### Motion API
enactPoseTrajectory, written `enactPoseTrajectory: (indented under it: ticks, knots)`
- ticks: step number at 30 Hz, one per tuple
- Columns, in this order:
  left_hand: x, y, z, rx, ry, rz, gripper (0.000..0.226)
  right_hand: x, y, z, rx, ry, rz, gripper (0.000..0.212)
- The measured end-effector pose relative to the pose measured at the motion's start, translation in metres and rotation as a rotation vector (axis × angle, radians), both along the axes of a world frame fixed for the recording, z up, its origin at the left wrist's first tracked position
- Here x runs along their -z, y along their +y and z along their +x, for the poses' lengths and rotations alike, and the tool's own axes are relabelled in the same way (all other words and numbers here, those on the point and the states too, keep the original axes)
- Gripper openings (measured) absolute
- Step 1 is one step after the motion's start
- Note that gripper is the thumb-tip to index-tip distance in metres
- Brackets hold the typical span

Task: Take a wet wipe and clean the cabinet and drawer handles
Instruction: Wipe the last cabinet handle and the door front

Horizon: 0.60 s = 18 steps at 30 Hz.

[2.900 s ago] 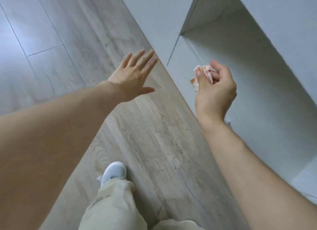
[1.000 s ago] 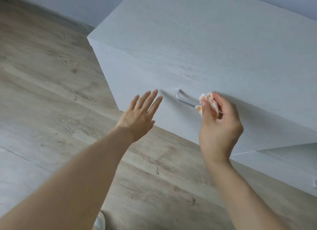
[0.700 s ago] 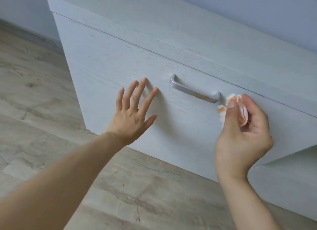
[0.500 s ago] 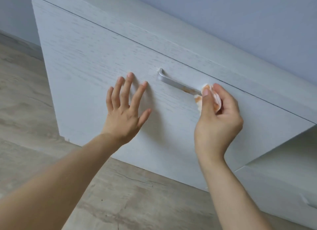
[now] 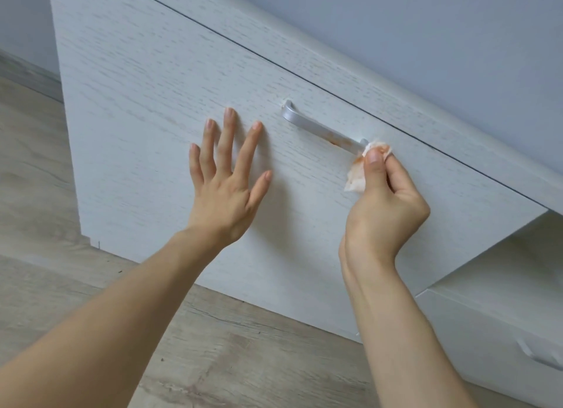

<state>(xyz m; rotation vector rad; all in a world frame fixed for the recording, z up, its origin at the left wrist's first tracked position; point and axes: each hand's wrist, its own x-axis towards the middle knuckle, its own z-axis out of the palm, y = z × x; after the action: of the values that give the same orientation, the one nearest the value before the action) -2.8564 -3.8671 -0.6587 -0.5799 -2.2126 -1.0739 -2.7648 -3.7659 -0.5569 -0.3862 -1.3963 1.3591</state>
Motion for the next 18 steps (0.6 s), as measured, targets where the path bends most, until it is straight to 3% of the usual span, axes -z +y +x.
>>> enactPoseTrajectory:
  ticks: [3,5,8,13,18]
  knots:
    - [-0.001,0.007,0.003,-0.009,-0.030,0.013,0.064,-0.002,0.004,-0.003,-0.064,0.023,-0.107,0.011]
    - [-0.002,0.009,0.004,0.002,-0.040,0.023,0.064,0.000,0.003,-0.001,-0.036,0.006,-0.065,0.012]
    - [-0.001,0.007,0.003,0.012,-0.042,0.021,0.064,0.005,0.002,0.009,0.010,-0.054,0.092,0.011]
    - [0.001,0.002,0.001,0.026,-0.021,0.024,0.062,0.005,0.002,0.002,0.119,0.020,0.335,0.020]
    - [0.002,0.000,-0.001,0.023,-0.001,0.012,0.062,0.012,0.007,-0.006,0.250,0.018,0.704,0.015]
